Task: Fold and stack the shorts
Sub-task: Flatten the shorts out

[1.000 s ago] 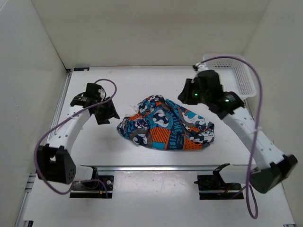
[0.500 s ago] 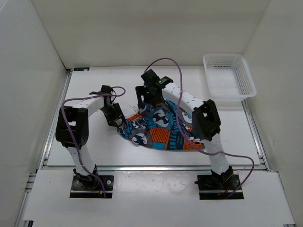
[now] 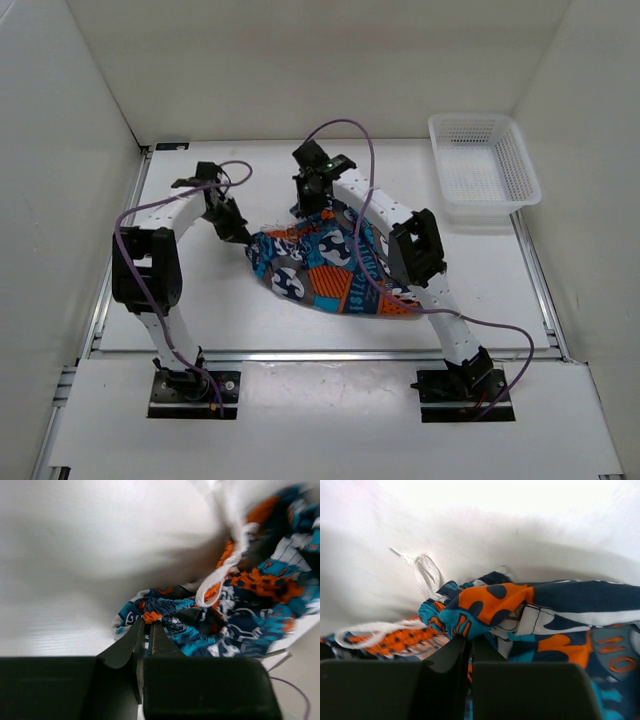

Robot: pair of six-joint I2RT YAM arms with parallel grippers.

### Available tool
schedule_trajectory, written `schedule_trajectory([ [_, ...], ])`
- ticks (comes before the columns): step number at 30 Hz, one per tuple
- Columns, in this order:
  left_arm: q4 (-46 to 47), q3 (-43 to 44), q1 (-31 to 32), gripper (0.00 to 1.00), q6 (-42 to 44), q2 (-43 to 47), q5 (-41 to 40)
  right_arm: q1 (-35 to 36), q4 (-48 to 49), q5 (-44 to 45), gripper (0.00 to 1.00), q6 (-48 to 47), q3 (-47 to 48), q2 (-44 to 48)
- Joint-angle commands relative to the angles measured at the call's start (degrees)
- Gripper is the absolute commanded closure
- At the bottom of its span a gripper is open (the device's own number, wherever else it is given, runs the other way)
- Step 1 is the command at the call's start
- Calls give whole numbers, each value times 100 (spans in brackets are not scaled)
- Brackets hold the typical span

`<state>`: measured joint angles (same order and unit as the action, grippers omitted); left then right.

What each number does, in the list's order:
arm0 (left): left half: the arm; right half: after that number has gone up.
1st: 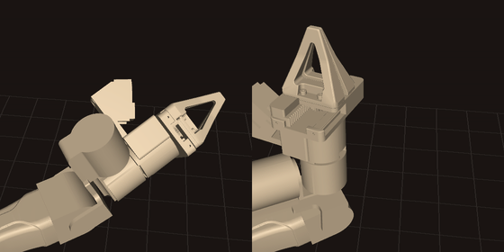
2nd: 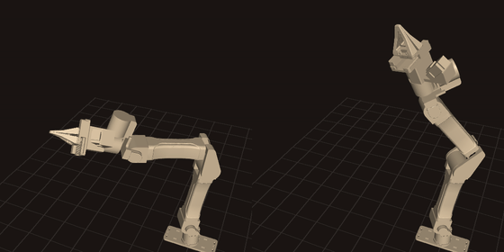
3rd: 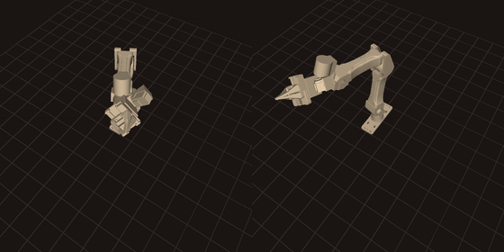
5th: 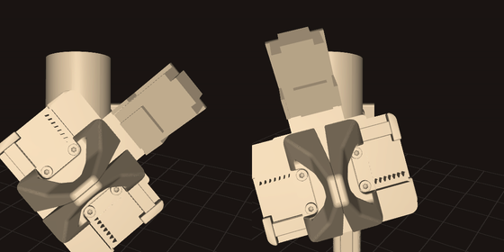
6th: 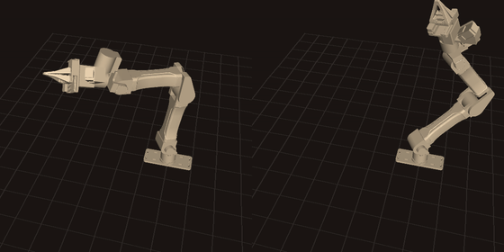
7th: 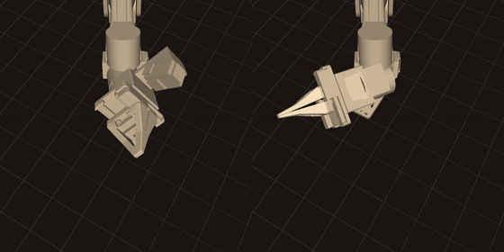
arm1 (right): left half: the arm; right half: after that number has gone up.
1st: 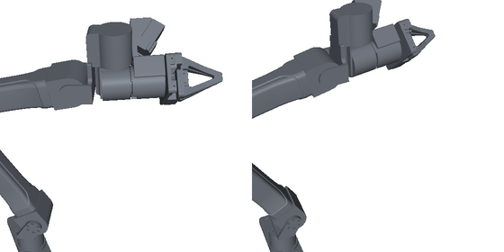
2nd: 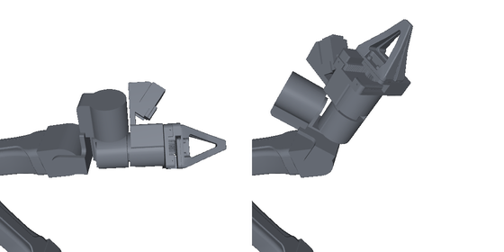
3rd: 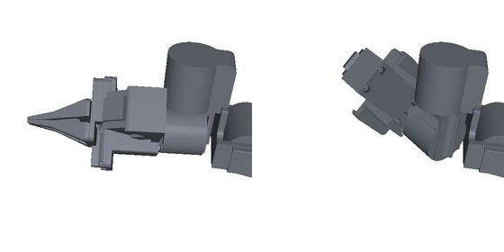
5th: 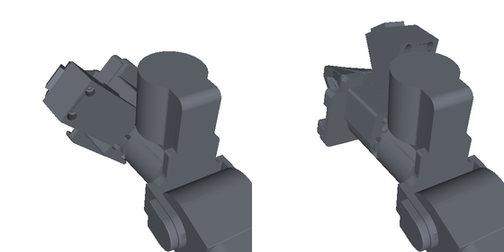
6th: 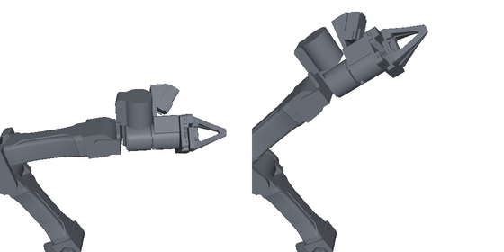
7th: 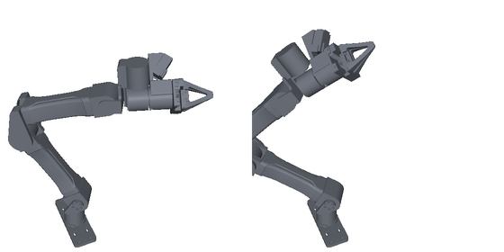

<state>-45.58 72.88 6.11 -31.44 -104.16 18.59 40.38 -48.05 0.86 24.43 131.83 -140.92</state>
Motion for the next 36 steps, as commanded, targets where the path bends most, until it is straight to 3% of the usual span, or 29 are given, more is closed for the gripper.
schedule_trajectory([
  [1, -283, 1015, -469, 90, 322, 599, 303, -328, 50, -16, 100, -52, 711, 758],
  [5, -1284, 2973, -918, 90, 796, 546, 303, -715, 453, -656, 100, -174, 1598, 1461],
  [7, -1593, 4130, -1059, 90, 911, 546, 303, -803, 980, -850, 100, -175, 1600, 2004],
  [11, -1831, 5261, -1060, 90, 1113, 853, 547, -856, 1667, -983, 100, -403, 1329, 2928],
  [14, -1717, 5080, -770, 90, 1315, 1371, 821, -909, 1983, -616, 100, -693, 487, 3789],
  [15, -1648, 4939, -665, 90, 1394, 1502, 891, -909, 2184, -457, 100, -789, -238, 4026],
  [17, -1647, 4237, -287, 90, 1509, 1907, 1014, -979, 2422, -141, 100, -843, -1146, 4747],
  [18, -1516, 3904, -103, 90, 1509, 2039, 1015, -1040, 2502, 148, 100, -843, -2064, 4958],
  [20, -1035, 2896, 669, 90, 1196, 2356, 954, -1339, 2608, 308, 100, -677, -2992, 5495],
  [21, -823, 2585, 977, 90, 1010, 2409, 954, -1470, 2678, 431, 85, -563, -3449, 5784],
  [22, -603, 2321, 1641, 74, 817, 2409, 893, -1785, 2739, 511, 70, -353, -4315, 5900],
  [23, -314, 1979, 1987, 54, 502, 2270, 814, -1962, 2740, 581, 48, -238, -4698, 5997],
  [24, -311, 1976, 2313, 39, 429, 2112, 735, -2129, 2740, 582, 17, -132, -5032, 6172],
  [25, -311, 1975, 2586, 30, 428, 1928, 734, -2470, 2653, 582, 9, 121, -5558, 6269],
  [26, -311, 2036, 2919, 26, 428, 1595, 673, -2622, 2469, 582, 7, 237, -5798, 6383],
  [28, -625, 2151, 2975, 24, 428, 1425, 436, -2964, 2397, 529, 0, 387, -6411, 6892],
  [32, -899, 2388, 2528, 25, 543, 1547, 93, -3168, 1933, 529, 0, 388, -6863, 7710],
  [34, -961, 2389, 2106, 34, 683, 1705, -222, -3168, 1713, 424, 4, 388, -6925, 7966],
  [35, -1074, 2389, 1957, 51, 683, 1706, -363, -3168, 1537, 345, 11, 388, -7030, 8079],
  [36, -1076, 2310, 1599, 59, 735, 1758, -487, -3168, 1536, 249, 18, 388, -7109, 8141],
])
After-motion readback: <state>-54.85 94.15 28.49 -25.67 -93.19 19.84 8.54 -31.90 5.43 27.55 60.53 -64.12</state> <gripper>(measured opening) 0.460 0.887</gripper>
